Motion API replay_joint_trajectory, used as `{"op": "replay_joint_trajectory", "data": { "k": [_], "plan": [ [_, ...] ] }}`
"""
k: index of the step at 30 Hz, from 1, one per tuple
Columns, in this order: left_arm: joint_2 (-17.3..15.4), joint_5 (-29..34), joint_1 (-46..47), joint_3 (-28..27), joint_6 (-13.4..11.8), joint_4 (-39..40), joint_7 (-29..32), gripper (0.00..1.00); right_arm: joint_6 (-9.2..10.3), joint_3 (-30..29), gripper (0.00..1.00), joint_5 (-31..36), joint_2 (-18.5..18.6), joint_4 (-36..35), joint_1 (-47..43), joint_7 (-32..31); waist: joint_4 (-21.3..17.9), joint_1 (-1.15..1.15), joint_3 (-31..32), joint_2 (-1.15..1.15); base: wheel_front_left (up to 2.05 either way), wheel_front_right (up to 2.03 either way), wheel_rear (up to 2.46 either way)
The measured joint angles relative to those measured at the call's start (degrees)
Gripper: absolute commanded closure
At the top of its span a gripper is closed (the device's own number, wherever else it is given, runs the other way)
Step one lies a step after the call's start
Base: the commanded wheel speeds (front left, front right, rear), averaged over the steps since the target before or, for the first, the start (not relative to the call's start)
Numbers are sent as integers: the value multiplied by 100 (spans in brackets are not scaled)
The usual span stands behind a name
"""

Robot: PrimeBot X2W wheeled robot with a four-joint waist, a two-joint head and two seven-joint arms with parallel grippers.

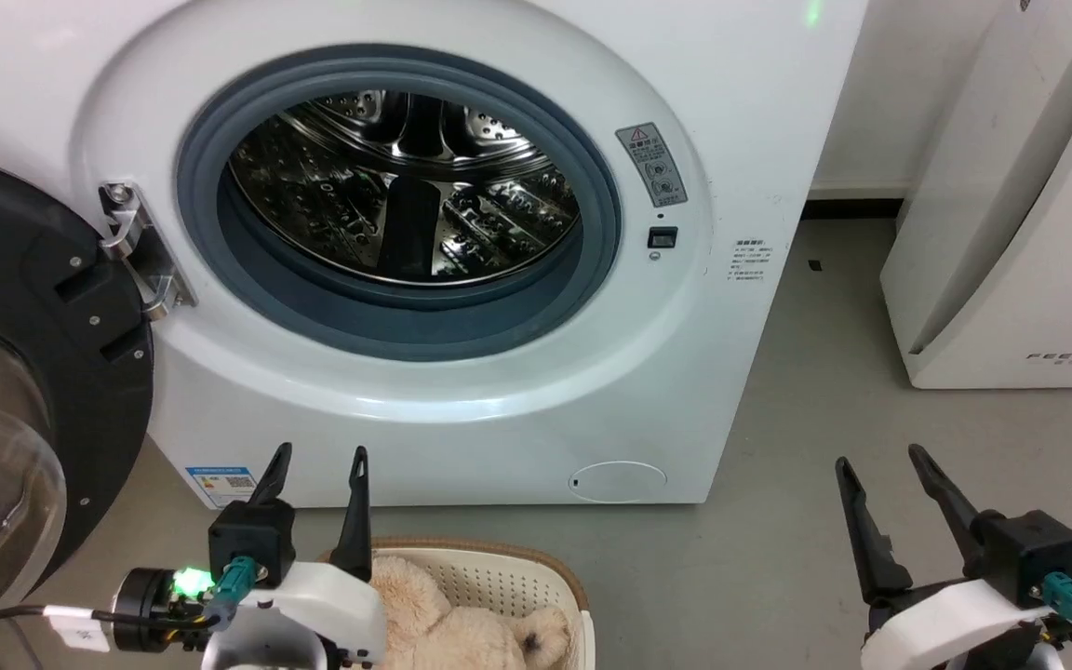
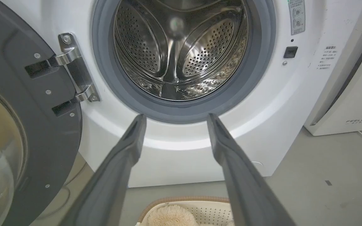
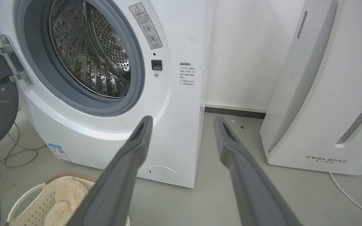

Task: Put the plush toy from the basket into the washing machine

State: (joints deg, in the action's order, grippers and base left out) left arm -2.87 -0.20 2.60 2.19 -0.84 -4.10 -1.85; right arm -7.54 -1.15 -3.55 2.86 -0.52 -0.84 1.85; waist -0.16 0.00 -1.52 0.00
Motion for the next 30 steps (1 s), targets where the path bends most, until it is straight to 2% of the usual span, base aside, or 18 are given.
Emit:
{"op": "replay_joint_trajectory", "data": {
  "k": [18,30],
  "plan": [
    [-2,-250,920,231,205,-1608,-59,0,0,-47,0,-308,0,-44,206,230,-193,0,-700,0,0,0,0],
    [-88,-354,1404,352,255,-2331,112,0,0,-92,0,-561,0,-93,438,346,-335,0,-1339,0,0,0,0]
  ]
}}
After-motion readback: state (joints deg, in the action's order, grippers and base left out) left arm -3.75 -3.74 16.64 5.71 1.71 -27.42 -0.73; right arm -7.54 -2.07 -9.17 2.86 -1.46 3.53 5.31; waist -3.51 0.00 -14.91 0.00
